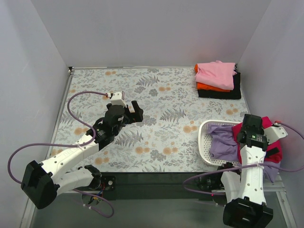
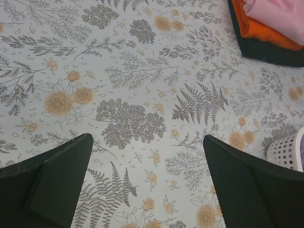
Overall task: Fold and stack the t-shirts
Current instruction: Grab the tshirt from the pile, then move the tshirt to the center of the board
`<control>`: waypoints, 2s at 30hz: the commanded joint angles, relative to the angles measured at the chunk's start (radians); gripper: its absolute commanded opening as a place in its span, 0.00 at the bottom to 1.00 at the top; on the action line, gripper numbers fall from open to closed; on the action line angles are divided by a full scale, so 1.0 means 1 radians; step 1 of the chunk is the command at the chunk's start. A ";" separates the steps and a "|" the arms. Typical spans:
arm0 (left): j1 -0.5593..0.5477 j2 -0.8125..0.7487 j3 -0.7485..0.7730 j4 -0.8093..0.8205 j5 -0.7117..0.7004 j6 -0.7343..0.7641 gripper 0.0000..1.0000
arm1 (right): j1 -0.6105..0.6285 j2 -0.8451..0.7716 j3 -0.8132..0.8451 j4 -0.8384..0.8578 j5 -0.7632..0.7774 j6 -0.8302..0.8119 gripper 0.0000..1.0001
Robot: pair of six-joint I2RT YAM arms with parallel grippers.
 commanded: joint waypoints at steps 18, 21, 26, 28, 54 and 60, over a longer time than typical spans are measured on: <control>0.010 -0.025 -0.012 0.005 -0.018 0.014 0.94 | -0.080 -0.044 -0.036 0.144 -0.058 -0.080 0.01; 0.010 -0.022 -0.009 0.002 -0.019 0.012 0.94 | -0.077 -0.100 0.010 0.170 -0.138 -0.126 0.01; 0.011 -0.024 -0.003 -0.006 -0.027 0.011 0.94 | -0.068 -0.222 0.090 0.324 -0.396 -0.235 0.01; 0.011 -0.027 -0.001 -0.008 -0.033 0.011 0.94 | -0.066 -0.238 0.119 0.409 -0.438 -0.276 0.01; 0.025 -0.077 0.059 -0.080 -0.141 -0.028 0.94 | 0.029 0.210 0.798 0.803 -1.264 -0.298 0.01; 0.026 -0.056 0.106 -0.132 -0.170 -0.035 0.94 | 0.610 0.456 0.969 0.676 -0.861 -0.586 0.01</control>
